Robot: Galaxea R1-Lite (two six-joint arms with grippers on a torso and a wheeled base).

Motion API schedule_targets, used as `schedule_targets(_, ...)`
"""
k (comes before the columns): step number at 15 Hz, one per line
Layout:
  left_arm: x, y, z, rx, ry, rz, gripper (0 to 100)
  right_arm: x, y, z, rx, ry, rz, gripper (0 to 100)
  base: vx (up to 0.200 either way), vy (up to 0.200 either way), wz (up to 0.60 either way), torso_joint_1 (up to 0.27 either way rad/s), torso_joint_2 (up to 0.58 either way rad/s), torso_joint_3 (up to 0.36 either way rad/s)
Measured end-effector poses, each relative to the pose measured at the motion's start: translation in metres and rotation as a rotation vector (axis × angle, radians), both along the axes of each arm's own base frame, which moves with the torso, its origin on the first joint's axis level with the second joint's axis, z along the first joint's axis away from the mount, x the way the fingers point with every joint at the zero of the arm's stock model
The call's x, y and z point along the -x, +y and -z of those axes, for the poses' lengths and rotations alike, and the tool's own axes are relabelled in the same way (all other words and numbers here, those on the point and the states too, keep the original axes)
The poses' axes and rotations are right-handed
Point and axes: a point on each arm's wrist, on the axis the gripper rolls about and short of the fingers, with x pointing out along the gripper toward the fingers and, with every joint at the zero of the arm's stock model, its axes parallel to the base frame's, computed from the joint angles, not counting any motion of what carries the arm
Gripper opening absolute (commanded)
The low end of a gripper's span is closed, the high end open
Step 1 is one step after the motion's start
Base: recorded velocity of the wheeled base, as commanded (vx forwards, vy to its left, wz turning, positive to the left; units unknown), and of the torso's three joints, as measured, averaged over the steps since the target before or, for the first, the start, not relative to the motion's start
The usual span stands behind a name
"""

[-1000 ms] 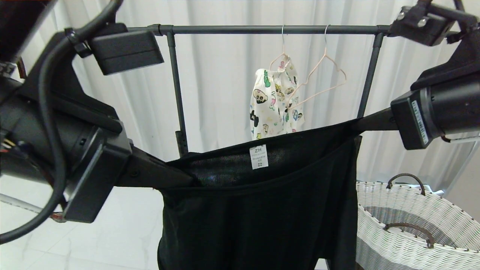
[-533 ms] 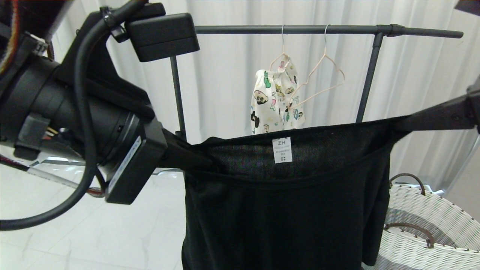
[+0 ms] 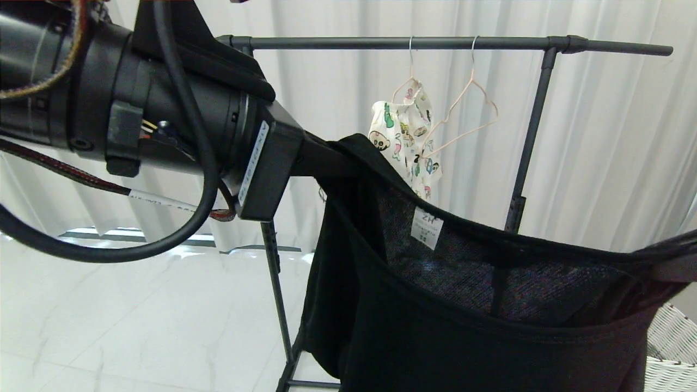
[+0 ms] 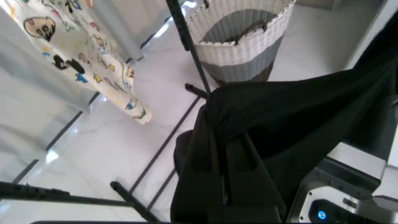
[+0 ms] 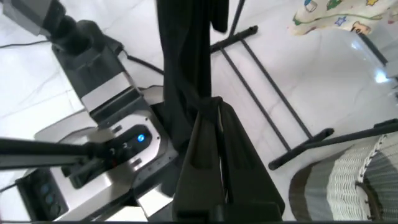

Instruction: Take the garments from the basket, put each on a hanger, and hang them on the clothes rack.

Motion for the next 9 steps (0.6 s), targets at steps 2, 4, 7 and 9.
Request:
schedule_targets(2,0.008,0.007,0.006,-0.043,0.042,-0.007,0,-0.008,0.003,-0.003,-0.026,-0.031,0.051,0,0.000,0.000,0.00,0.000,0.00,0.000)
schedule_targets(4,0.022,0.015,0.011,-0.090,0.118,-0.001,0,-0.019,0.007,-0.013,-0.084,-0.072,0.094,0,0.000,0.000,0.00,0.000,0.00,0.000)
schedule_targets(7,0.053,0.018,0.012,-0.105,0.272,0.027,0,-0.030,0.015,-0.029,-0.140,-0.111,0.122,0,0.000,0.000,0.00,0.000,0.00,0.000)
schedule_targets(9,0.070,0.017,0.011,-0.087,0.346,0.048,0,-0.036,0.022,-0.034,-0.154,-0.120,0.127,0,0.000,0.000,0.00,0.000,0.00,0.000)
